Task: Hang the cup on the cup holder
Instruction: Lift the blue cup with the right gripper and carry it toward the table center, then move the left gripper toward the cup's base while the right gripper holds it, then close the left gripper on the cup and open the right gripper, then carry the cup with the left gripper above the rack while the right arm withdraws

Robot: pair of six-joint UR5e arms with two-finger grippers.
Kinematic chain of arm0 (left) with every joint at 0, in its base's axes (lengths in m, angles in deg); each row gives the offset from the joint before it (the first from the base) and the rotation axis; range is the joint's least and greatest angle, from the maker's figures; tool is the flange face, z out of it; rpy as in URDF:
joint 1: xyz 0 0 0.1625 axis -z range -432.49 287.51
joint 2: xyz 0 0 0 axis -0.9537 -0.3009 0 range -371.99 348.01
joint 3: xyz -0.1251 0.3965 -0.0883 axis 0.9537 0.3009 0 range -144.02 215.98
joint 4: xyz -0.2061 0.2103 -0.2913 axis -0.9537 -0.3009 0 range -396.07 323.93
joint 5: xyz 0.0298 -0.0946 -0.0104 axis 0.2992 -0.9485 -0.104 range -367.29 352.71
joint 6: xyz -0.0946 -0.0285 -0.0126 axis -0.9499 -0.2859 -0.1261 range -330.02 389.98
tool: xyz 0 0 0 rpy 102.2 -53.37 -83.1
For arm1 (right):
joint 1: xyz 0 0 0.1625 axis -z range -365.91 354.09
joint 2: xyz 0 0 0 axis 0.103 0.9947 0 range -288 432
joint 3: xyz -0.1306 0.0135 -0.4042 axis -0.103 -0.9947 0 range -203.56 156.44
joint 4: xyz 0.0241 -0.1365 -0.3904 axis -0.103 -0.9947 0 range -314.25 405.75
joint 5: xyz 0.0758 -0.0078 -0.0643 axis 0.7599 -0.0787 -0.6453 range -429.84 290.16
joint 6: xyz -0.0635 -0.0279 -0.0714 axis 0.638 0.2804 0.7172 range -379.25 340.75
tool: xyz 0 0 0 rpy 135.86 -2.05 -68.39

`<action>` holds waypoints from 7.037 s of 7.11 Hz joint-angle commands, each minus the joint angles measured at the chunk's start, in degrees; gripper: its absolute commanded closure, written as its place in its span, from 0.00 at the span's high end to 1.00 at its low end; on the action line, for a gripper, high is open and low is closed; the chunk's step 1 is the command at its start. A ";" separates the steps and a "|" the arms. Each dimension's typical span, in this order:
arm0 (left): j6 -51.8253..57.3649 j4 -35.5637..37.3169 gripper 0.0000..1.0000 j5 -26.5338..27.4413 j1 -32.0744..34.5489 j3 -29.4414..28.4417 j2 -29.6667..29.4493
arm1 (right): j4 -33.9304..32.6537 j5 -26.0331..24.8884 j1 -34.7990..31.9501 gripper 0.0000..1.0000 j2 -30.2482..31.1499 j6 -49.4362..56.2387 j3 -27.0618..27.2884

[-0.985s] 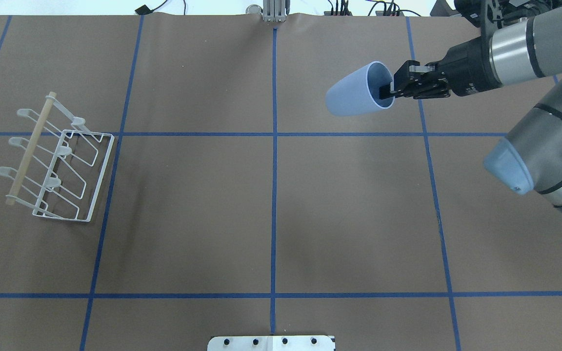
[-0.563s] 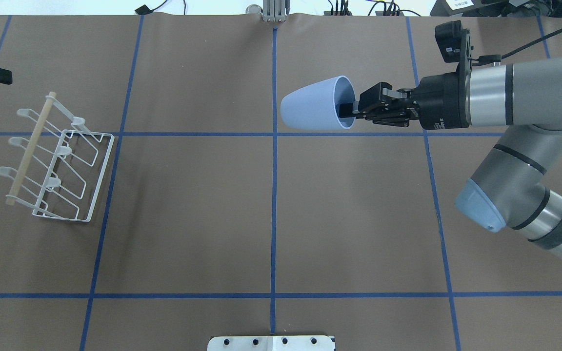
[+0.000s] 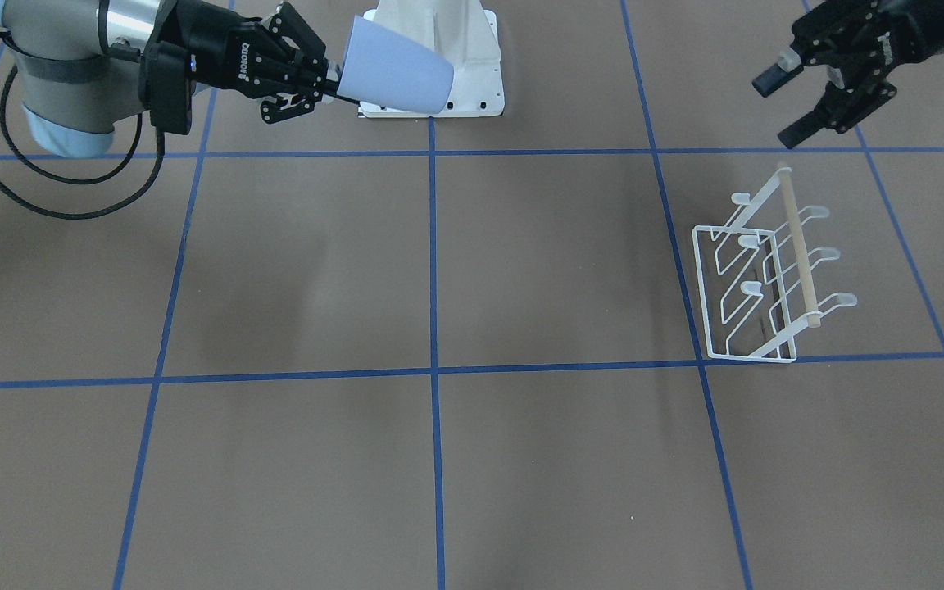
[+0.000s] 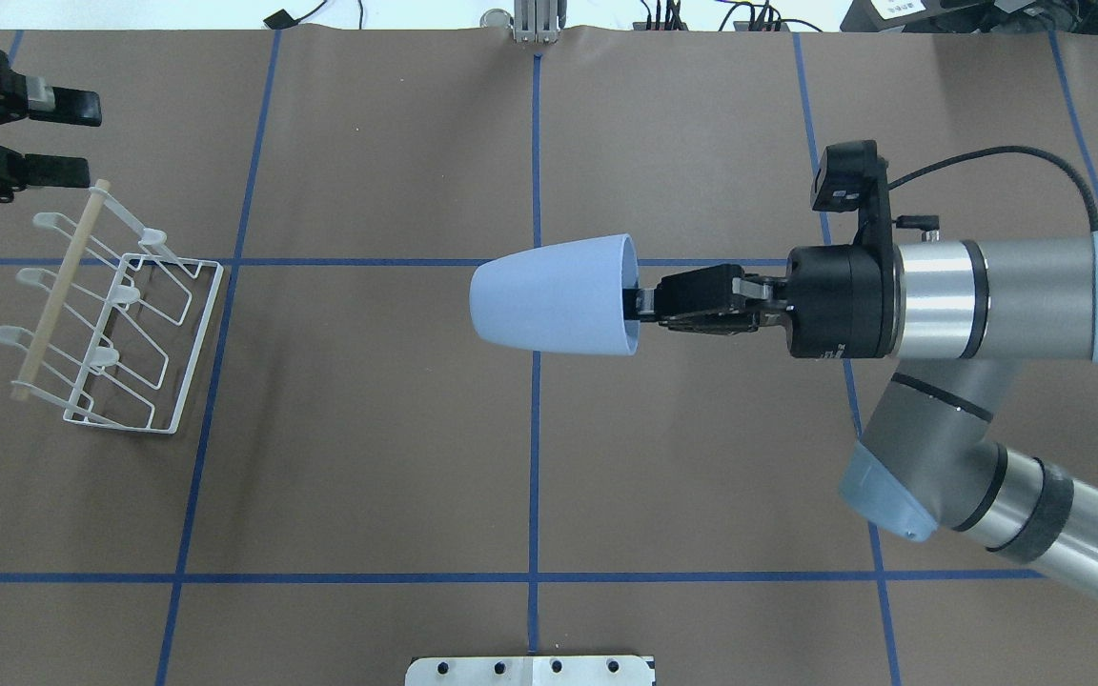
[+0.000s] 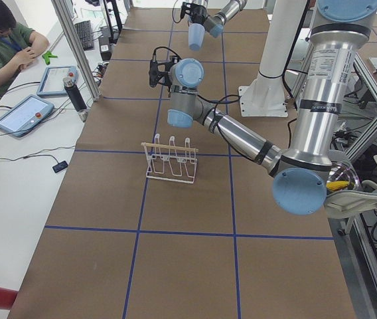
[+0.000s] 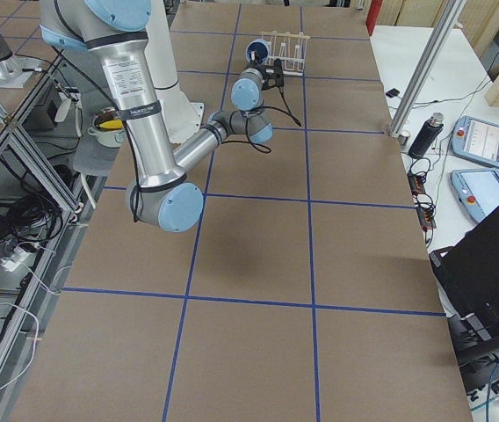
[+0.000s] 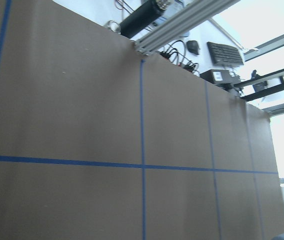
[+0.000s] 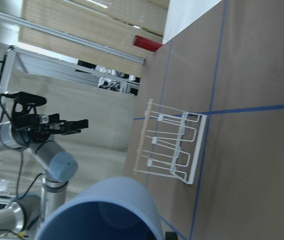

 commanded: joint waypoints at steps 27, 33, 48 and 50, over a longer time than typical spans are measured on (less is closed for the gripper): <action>-24.55 -12.16 0.77 27.79 -34.21 1.31 -12.25 | 13.01 -10.73 8.88 0.00 -1.42 0.31 -0.34; -24.55 -12.43 0.00 27.52 -34.38 1.49 -12.07 | 12.92 -13.00 8.97 1.00 -1.25 -0.30 -0.16; 29.87 52.98 0.00 2.38 -4.16 5.79 -9.44 | -72.37 0.24 -37.52 1.00 4.46 80.35 -6.22; 43.23 66.34 0.00 2.38 -2.05 6.23 -9.44 | -84.75 5.16 -39.45 1.00 4.21 87.56 -6.49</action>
